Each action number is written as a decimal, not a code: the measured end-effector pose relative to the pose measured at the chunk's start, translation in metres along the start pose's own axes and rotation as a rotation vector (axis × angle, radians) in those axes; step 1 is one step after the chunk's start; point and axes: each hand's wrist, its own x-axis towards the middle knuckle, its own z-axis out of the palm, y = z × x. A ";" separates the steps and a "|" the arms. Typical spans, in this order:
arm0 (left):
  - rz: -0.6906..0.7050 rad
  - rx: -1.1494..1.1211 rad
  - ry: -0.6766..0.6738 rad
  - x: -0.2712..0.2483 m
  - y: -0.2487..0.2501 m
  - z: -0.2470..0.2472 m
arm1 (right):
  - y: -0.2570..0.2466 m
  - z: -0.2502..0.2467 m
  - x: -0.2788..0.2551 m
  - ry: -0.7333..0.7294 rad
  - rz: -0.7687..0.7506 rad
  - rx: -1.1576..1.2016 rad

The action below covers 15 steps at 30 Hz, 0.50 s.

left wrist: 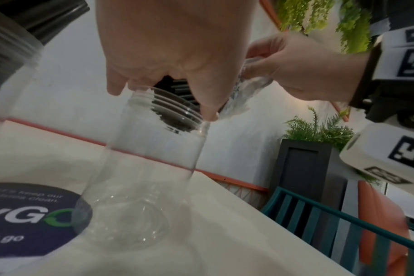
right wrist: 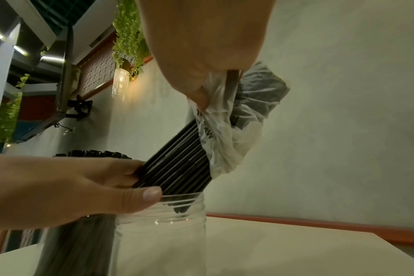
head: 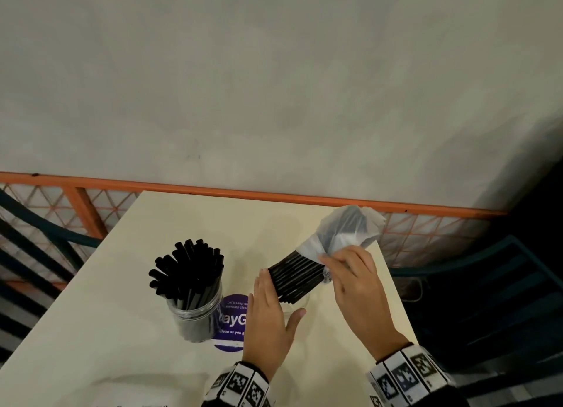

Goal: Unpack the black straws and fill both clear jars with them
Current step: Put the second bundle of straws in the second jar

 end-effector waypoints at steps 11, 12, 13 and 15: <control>-0.016 -0.017 -0.103 -0.004 -0.016 0.012 | -0.006 0.010 -0.008 -0.140 -0.437 -0.068; -0.011 -0.052 -0.121 -0.003 -0.016 0.010 | -0.006 0.013 -0.012 -0.160 -0.484 -0.088; -0.005 -0.096 -0.133 -0.003 -0.014 0.007 | -0.007 0.016 -0.018 -0.187 -0.522 -0.110; 0.006 -0.173 -0.125 -0.004 -0.012 0.000 | -0.007 0.022 -0.029 -0.240 -0.589 -0.161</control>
